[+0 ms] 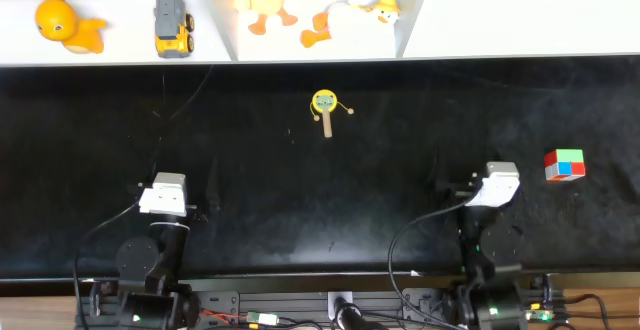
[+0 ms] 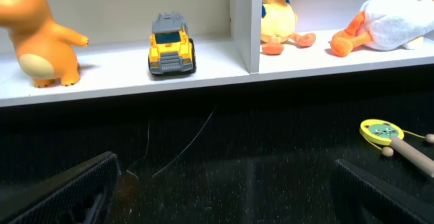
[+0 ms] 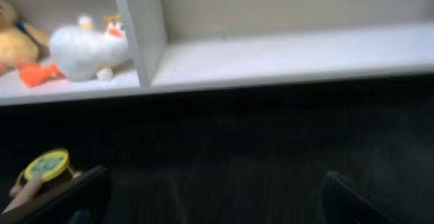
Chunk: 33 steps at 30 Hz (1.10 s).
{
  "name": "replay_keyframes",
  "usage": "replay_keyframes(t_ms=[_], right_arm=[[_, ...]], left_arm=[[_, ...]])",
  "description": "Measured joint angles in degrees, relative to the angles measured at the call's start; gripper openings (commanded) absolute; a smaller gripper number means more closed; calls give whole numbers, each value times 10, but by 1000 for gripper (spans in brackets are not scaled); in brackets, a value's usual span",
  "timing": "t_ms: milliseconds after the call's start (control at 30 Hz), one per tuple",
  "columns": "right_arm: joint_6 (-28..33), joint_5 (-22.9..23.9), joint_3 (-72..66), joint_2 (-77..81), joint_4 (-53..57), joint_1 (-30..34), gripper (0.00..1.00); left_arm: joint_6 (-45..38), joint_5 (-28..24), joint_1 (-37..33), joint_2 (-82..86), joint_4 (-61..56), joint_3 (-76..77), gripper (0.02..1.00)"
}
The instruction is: Store Toys
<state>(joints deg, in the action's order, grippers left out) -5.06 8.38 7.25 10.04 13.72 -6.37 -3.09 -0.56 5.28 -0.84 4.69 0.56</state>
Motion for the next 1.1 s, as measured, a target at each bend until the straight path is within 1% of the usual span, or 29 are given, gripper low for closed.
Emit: replay_keyframes(t_ms=[200,300,400,533,600,667,767,867,967,1100], right_arm=[[-90,0,211,177,256,0,996],[-115,0,318,275,362,-8,996],[-127,3,396,365,430,-38,996],[-136,8,454,475,456,-99,996],[-153,10,473,525,457,-135,996],[-187,15,493,573,458,-172,996],[-250,38,519,639,457,-229,993],[-298,61,544,700,453,-278,993],[-328,79,573,765,438,-325,996],[-360,97,619,841,430,-366,998]], left_arm=[[0,2,0,0,0,0,998],[0,2,0,0,0,0,998],[0,3,0,0,0,0,998],[0,3,0,0,0,0,998],[0,3,0,0,0,0,998],[0,3,0,0,0,0,998],[0,2,0,0,0,0,996],[0,3,0,0,0,0,996],[0,3,0,0,0,0,996],[0,4,0,0,0,0,996]])
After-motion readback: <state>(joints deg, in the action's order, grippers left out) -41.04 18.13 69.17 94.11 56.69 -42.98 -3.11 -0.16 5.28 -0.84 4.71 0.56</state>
